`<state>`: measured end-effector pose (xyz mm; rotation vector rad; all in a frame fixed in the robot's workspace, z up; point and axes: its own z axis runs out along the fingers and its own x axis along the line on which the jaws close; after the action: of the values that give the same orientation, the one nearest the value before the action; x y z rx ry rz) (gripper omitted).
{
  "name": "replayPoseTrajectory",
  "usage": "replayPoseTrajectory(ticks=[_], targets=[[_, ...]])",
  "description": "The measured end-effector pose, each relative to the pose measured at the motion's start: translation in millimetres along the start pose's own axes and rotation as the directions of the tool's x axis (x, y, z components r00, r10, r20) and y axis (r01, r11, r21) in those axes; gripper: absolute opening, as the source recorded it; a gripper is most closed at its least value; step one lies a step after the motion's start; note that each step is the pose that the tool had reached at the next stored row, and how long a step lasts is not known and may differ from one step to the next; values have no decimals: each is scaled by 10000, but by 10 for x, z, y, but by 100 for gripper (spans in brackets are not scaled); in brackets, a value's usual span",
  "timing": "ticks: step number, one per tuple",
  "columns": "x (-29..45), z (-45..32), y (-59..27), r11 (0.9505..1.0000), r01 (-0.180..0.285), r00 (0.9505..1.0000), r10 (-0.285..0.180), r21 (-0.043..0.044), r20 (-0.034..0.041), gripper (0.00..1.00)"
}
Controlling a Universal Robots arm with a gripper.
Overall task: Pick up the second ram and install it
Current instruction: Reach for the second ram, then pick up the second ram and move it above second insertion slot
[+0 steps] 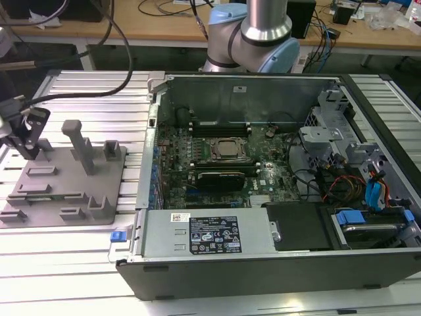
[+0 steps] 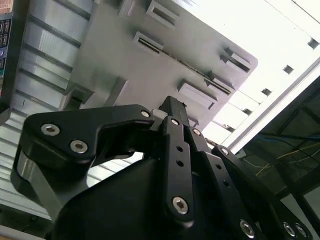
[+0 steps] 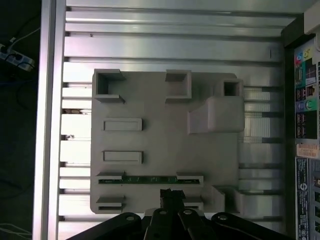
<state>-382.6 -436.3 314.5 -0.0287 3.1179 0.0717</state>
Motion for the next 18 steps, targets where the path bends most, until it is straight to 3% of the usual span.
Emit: replayPoseTrajectory(ticks=[5, 18], targets=[[47, 107, -47, 9999, 124, 9999, -124, -4, -3, 8], [48, 107, -47, 9999, 127, 9999, -127, -3, -4, 8]])
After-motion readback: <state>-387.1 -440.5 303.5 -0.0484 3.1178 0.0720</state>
